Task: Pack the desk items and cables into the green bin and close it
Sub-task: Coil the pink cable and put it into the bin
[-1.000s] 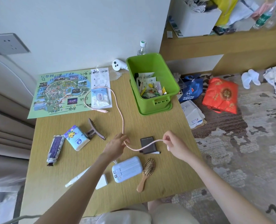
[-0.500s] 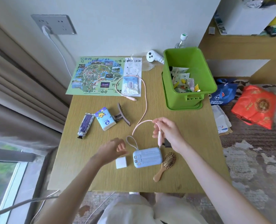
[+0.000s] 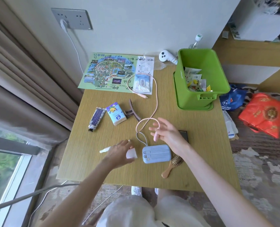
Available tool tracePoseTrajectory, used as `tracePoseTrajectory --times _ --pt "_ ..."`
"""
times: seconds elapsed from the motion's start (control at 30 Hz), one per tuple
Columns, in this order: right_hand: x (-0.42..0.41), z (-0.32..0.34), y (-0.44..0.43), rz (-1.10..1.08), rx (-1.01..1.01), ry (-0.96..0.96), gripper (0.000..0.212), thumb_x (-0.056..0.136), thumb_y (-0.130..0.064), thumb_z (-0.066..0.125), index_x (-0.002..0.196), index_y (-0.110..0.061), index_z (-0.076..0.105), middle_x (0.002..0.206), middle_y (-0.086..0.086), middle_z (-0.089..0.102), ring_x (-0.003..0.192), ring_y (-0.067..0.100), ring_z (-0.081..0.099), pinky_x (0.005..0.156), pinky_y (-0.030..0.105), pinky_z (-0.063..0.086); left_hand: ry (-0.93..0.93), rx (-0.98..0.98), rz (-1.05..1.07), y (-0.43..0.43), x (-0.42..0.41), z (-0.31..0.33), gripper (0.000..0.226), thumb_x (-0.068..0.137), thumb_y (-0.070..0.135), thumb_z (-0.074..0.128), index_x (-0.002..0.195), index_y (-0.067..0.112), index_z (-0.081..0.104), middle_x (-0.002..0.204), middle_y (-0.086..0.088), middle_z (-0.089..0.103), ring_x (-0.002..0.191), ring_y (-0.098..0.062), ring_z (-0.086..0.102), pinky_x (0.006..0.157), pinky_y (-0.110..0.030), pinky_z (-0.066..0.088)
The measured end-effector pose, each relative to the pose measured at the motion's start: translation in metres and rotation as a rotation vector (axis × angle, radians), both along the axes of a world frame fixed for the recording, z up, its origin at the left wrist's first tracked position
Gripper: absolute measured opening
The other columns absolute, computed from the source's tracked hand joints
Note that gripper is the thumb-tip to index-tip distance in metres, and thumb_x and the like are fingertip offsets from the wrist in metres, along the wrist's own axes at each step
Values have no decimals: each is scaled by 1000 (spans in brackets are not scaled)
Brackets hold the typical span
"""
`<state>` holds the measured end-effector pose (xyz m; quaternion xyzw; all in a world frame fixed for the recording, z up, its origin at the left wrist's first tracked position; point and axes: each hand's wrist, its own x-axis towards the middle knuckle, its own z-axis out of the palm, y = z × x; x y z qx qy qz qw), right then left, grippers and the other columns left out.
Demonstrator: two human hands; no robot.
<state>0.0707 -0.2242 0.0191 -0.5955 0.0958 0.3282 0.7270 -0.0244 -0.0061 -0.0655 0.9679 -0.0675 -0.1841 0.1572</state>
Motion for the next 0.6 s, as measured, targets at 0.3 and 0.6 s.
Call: tracePoseTrajectory --times 0.3,0.6 --pt "6 12 14 -204 78 19 33 81 6 69 112 0 59 93 14 72 94 30 71 84 38 58 -254 -389 253 -6 31 58 44 80 56 66 109 27 50 106 15 54 95 -5 56 68 -33 54" --pt "19 47 33 -276 87 -193 31 84 2 68 110 -8 55 80 0 65 78 15 64 77 33 54 -399 -507 250 -15 49 97 37 81 51 68 101 32 44 102 18 52 96 1 54 67 -11 45"
